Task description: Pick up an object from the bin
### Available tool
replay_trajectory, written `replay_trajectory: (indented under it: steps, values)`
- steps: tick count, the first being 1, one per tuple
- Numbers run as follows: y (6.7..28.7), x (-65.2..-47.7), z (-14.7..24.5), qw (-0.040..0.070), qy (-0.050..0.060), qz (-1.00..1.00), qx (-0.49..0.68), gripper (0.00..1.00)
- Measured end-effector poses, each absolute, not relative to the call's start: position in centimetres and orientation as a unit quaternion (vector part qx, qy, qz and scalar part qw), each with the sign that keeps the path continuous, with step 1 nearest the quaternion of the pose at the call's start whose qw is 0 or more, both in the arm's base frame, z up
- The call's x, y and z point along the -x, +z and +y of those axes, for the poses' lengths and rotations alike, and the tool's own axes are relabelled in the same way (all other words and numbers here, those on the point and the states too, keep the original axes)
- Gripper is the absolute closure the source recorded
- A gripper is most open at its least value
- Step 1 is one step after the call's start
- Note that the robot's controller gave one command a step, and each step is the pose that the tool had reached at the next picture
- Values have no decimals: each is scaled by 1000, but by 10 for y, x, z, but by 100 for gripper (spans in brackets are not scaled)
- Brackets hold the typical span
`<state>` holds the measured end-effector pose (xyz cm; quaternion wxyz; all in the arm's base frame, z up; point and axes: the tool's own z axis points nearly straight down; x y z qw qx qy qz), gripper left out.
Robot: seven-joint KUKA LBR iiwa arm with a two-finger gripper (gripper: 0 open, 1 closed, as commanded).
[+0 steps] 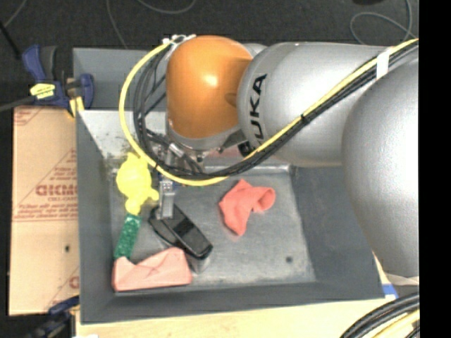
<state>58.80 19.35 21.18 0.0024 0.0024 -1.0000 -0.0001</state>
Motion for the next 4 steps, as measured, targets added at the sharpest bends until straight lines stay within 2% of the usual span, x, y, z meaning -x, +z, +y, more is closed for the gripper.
replay_trajectory:
  steps: [1, 3, 4]
  values:
    - [217, -590, 192, -1, -1, -1000, -1, 0]
    - [113, -589, 170, -2, -1, -999, -47, 0]
    - [76, -615, 155, -9, -3, -993, -121, 100]
